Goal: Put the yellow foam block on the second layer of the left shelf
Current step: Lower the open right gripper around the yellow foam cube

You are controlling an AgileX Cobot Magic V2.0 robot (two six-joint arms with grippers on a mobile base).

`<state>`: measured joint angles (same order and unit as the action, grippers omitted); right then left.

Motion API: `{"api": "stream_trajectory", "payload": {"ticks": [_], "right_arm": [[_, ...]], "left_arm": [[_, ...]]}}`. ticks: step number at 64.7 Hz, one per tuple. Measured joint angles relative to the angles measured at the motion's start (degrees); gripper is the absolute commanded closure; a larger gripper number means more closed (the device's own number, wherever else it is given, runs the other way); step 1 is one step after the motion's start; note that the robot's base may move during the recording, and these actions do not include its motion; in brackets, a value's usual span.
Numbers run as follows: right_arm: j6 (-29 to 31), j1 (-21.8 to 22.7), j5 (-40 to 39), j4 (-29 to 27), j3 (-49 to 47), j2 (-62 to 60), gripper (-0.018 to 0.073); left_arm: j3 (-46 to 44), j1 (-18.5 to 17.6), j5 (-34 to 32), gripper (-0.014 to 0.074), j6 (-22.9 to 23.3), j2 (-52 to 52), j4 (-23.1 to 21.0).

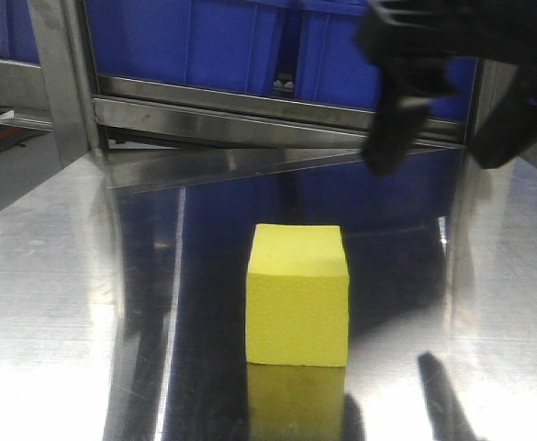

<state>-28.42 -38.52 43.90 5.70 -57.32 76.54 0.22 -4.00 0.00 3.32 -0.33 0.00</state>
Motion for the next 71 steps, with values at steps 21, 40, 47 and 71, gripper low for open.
{"api": "stream_trajectory", "payload": {"ticks": [21,40,47,71], "right_arm": [[-15.5,-8.2,13.4,0.0,-17.9,15.7,-0.0037],[-23.1,-10.7,15.9,0.6,-21.4,21.0,-0.0037],[-25.3,-11.1,16.3,2.5,-21.4,21.1,-0.0037],[-27.4,-12.7,16.5,3.3,-21.5,22.2,-0.0037]], "left_arm": [[0.0,0.0,0.0,0.0472,0.0,0.0,0.0],[0.0,0.0,0.0,0.0472,0.0,0.0,0.0],[0.0,0.0,0.0,0.0472,0.0,0.0,0.0],[0.0,0.0,0.0,0.0472,0.0,0.0,0.0]]}}
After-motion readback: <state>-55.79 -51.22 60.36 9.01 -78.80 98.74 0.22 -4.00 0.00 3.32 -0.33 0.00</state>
